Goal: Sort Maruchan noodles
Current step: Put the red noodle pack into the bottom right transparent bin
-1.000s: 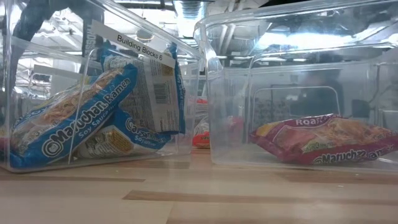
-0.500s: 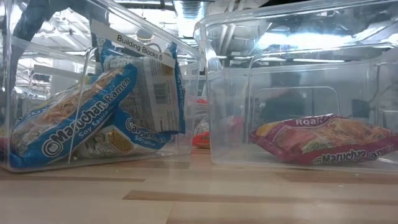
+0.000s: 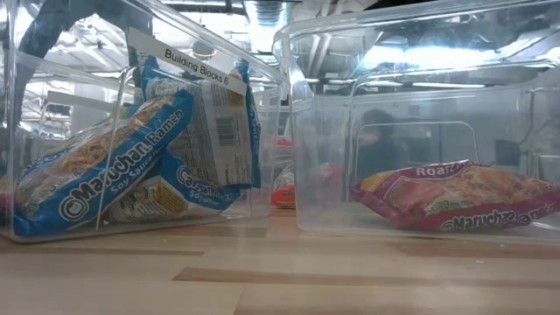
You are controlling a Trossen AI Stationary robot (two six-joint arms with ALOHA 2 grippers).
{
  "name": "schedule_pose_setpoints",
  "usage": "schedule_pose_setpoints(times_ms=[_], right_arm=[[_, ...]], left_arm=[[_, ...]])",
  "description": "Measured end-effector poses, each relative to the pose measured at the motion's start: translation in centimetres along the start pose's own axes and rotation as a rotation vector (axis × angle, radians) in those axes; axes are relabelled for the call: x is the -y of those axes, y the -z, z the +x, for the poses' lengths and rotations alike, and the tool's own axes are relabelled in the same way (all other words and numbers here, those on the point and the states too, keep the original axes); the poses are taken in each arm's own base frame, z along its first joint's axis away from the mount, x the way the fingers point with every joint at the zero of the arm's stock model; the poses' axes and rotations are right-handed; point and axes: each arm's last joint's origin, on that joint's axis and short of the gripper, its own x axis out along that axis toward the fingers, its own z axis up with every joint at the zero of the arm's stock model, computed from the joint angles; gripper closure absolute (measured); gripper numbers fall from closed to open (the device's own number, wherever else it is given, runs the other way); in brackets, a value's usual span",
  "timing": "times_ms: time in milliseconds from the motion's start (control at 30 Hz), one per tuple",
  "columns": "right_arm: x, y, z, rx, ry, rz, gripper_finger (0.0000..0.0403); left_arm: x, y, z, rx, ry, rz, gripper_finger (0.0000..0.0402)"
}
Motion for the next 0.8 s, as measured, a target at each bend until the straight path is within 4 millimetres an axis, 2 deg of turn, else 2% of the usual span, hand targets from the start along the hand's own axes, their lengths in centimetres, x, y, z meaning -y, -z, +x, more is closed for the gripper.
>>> schedule_pose_setpoints(times_ms=[267, 467, 567, 800], right_arm=[[0.0, 0.0, 0.0, 0.002, 0.000, 0.000, 0.0315], [0.0, 0.0, 0.0, 0.001, 0.000, 0.000, 0.0315], [0.0, 0.0, 0.0, 0.000, 0.000, -0.001, 0.0315], [0.0, 0.0, 0.0, 0.001, 0.000, -0.002, 0.0315]], left_arm=[[-0.6, 0.5, 0.0, -0.024, -0.066, 0.045, 0.0401], [-1.6, 2.1, -0.1, -0.049, -0.056, 0.054, 0.0401], [-1.4, 2.5, -0.7, -0.073, 0.009, 0.105, 0.0401], [-1.1, 2.3, -2.6, -0.103, 0.084, 0.081, 0.0401]])
